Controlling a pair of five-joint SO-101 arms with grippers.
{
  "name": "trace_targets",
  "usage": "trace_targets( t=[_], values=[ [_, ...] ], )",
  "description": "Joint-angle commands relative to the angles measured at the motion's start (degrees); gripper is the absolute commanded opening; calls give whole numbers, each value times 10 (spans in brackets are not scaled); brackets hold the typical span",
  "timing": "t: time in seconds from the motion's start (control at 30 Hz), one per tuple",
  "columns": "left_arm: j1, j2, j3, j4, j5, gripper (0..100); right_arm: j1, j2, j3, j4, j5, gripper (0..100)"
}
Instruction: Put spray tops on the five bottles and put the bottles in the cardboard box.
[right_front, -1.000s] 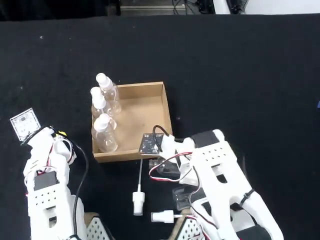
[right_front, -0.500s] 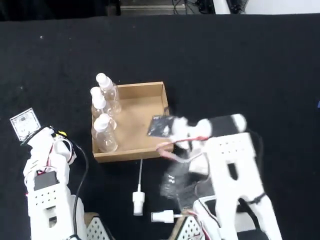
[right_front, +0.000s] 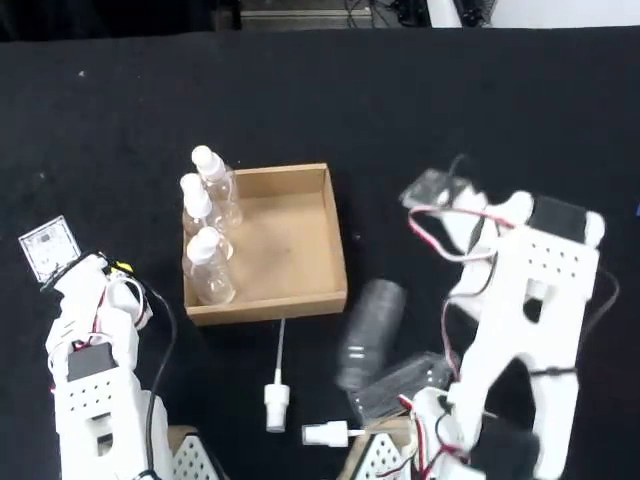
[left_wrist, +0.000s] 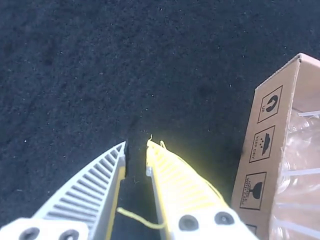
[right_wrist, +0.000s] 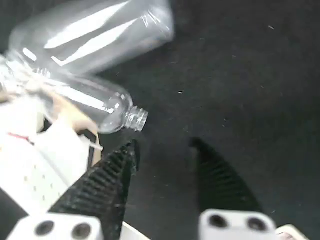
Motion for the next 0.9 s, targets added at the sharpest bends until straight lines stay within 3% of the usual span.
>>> trace_targets(
  t=[0.0, 0.07, 0.27, 0.4, 0.57, 0.87],
  values=[
    [2, 3, -21, -2, 1, 62, -22, 35, -83, -9, -135, 236],
    [1, 3, -21, -2, 1, 62, -54, 36, -87, -13, -129, 229],
    [1, 3, -21, -2, 1, 62, -149, 36, -38, 16, 105, 234],
    [1, 3, -21, -2, 1, 62, -226, 41, 33, 15, 196, 261],
    [1, 3, -21, -2, 1, 62, -292, 37, 109, -46, 200, 311],
    [1, 3, -22, -3, 1, 62, -303, 37, 233, -177, 176, 311]
  ],
)
